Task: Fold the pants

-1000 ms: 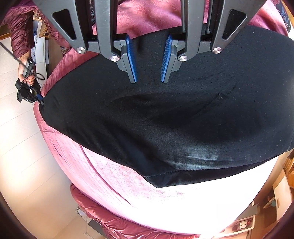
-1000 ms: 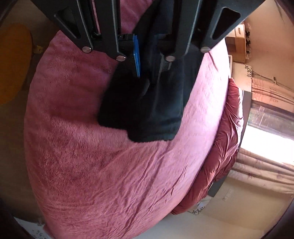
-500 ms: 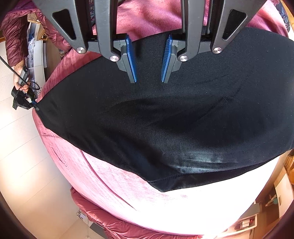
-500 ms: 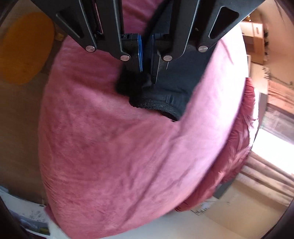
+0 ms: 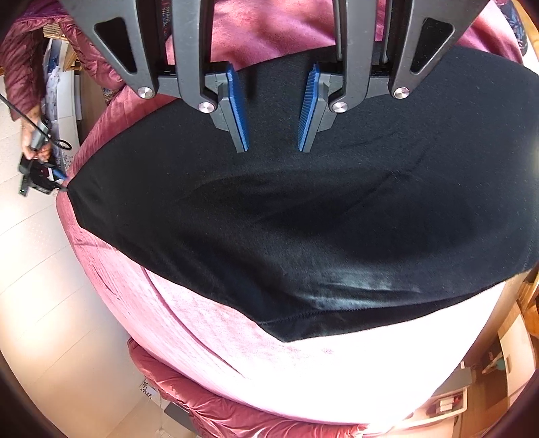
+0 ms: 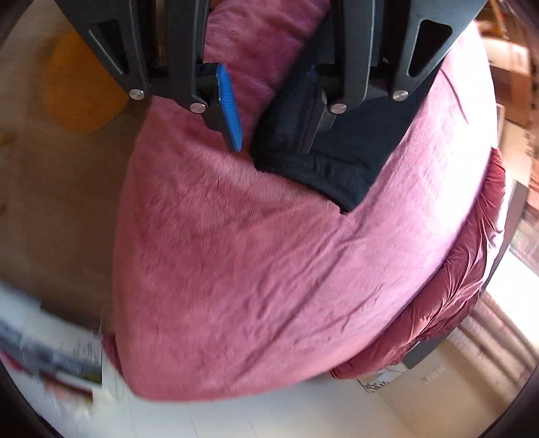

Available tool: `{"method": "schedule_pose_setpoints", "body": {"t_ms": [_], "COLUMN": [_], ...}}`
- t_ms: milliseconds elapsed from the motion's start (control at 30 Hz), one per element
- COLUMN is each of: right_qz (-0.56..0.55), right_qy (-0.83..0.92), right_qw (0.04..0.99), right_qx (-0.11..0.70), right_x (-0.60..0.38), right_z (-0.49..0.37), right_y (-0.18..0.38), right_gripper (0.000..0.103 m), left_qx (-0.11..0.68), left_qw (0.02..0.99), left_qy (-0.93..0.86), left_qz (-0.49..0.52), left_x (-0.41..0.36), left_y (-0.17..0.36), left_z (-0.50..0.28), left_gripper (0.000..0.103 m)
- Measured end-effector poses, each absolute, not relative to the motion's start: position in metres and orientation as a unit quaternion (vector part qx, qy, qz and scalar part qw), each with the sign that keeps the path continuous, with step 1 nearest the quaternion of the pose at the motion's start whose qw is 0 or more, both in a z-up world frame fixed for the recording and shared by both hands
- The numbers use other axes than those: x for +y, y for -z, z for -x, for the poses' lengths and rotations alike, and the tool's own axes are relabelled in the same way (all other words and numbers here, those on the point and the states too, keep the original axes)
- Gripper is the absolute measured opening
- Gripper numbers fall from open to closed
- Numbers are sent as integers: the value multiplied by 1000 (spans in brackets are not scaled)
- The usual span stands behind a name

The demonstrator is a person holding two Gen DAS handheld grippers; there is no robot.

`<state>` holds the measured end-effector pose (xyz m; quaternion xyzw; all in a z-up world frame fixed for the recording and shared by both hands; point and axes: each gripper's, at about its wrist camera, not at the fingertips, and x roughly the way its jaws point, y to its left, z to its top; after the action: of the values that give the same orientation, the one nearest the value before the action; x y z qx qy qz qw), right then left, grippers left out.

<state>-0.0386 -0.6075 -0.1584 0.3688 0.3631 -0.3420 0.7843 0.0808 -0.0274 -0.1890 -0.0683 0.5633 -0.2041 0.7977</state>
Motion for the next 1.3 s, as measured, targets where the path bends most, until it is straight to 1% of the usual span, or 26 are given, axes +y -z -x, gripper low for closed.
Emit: {"method": "schedule_pose_setpoints", "body": {"t_ms": [100,167,267,400,500,600,667,733,867,933,967,1067,1100,1133,1167,1233,1300], "right_qz": [-344,-324,-294,-265,-243,-207,-189,-164,-126,-124,-124,-120,-117,-103,-92,-135,-141], "right_qy": [289,204,53,-149,-244,-280,-290,-282,-273,-280,-288,-319,-326,-319,-303,-279,-244], "right_qw": [814,838,852,828,794,771,755,747,729,717,713,706,711,727,746,764,766], "right_qx": [368,390,430,472,501,534,556,579,615,627,627,620,612,599,586,566,577], "right_x": [-580,-546,-469,-344,-260,-196,-171,-158,-144,-140,-139,-129,-127,-127,-126,-136,-141], "right_z": [14,-22,-85,-167,-211,-247,-268,-291,-309,-315,-315,-311,-310,-308,-310,-317,-321], "right_y": [135,130,133,141,150,164,178,199,223,230,231,223,218,209,204,200,214], "right_gripper": [37,37,37,37,37,37,37,37,37,37,34,20,10,7,6,5,4], "left_qx": [550,544,533,520,519,519,519,522,522,523,524,525,525,525,526,526,538], "left_qw": [809,815,824,834,835,836,835,833,833,831,830,829,828,828,828,832,824], "left_qy": [196,187,177,173,175,173,172,172,172,173,174,175,175,176,175,160,158], "left_qz": [65,68,67,53,48,52,55,59,70,76,79,85,88,87,82,71,79], "left_x": [-21,-17,-10,-6,-3,5,10,22,33,37,39,48,50,52,53,57,63], "left_y": [185,185,184,183,184,188,190,194,198,201,202,205,206,207,209,209,214], "left_z": [-84,-88,-91,-93,-95,-97,-97,-94,-92,-94,-97,-102,-105,-106,-110,-115,-121], "left_gripper": [31,31,31,32,32,32,32,32,32,32,32,32,32,32,32,32,31]}}
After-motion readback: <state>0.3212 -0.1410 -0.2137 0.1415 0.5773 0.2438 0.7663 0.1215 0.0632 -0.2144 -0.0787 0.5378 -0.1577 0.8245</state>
